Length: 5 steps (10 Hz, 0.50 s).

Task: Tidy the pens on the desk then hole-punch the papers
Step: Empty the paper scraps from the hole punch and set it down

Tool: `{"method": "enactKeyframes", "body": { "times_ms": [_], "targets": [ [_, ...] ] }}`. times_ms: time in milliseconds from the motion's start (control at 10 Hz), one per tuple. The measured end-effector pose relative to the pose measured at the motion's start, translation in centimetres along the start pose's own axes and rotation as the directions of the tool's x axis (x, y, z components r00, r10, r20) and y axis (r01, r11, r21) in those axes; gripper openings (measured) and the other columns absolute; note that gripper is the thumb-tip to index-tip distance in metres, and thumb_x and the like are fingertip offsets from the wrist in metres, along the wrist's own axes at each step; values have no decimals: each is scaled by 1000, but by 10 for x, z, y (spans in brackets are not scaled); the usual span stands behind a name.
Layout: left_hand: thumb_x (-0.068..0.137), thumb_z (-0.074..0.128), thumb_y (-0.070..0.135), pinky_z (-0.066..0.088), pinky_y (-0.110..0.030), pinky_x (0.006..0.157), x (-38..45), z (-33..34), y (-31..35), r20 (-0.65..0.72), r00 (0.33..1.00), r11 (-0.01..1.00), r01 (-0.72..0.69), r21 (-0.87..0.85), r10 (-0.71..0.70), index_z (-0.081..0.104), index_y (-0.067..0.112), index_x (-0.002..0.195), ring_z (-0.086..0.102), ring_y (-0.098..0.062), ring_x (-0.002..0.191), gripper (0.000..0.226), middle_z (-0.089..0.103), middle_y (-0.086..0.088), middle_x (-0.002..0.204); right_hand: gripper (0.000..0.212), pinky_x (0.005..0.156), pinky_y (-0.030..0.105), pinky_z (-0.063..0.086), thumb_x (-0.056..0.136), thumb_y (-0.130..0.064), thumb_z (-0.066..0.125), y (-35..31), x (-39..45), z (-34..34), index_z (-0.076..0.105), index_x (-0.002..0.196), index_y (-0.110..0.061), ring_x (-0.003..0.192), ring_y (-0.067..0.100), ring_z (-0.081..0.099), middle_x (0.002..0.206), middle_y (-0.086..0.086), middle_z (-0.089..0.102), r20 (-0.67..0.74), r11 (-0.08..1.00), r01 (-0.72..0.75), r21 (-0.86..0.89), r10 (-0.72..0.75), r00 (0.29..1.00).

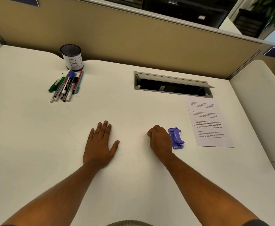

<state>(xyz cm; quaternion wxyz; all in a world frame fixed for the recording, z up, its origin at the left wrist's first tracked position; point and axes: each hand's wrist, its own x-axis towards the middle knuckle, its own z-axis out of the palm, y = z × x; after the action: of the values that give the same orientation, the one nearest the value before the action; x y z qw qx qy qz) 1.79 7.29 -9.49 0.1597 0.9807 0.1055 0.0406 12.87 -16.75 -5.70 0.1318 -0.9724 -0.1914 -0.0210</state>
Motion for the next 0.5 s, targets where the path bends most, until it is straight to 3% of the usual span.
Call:
{"method": "enactKeyframes", "body": {
  "times_ms": [200, 400, 500],
  "targets": [
    [97, 32, 59, 11, -41, 125, 0, 0, 0, -3, 1000, 1000, -5, 3, 5, 18, 20, 158, 3, -15, 155, 74, 9, 3, 168, 20, 57, 40, 51, 85, 6, 56, 2, 3, -1, 66, 97, -8, 84, 28, 61, 97, 10, 64, 47, 984, 48, -172, -40, 998],
    [97, 33, 58, 11, -41, 125, -1, -2, 1, -6, 1000, 1000, -6, 4, 6, 18, 20, 158, 2, -15, 155, 73, 10, 3, 168, 22, 64, 42, 51, 96, -3, 37, 2, 5, -1, 57, 104, -6, 87, 29, 57, 103, 12, 57, 174, 950, 128, -285, -80, 981],
    [97, 34, 58, 12, -41, 125, -1, -3, 1, -9, 1000, 1000, -4, -4, 4, 19, 19, 158, 2, -15, 155, 73, 10, 3, 167, 10, 58, 40, 50, 87, 3, 55, -4, -6, -1, 61, 92, -3, 73, 30, 59, 89, 14, 60, 133, 940, 180, -288, -147, 980]
  ]
}}
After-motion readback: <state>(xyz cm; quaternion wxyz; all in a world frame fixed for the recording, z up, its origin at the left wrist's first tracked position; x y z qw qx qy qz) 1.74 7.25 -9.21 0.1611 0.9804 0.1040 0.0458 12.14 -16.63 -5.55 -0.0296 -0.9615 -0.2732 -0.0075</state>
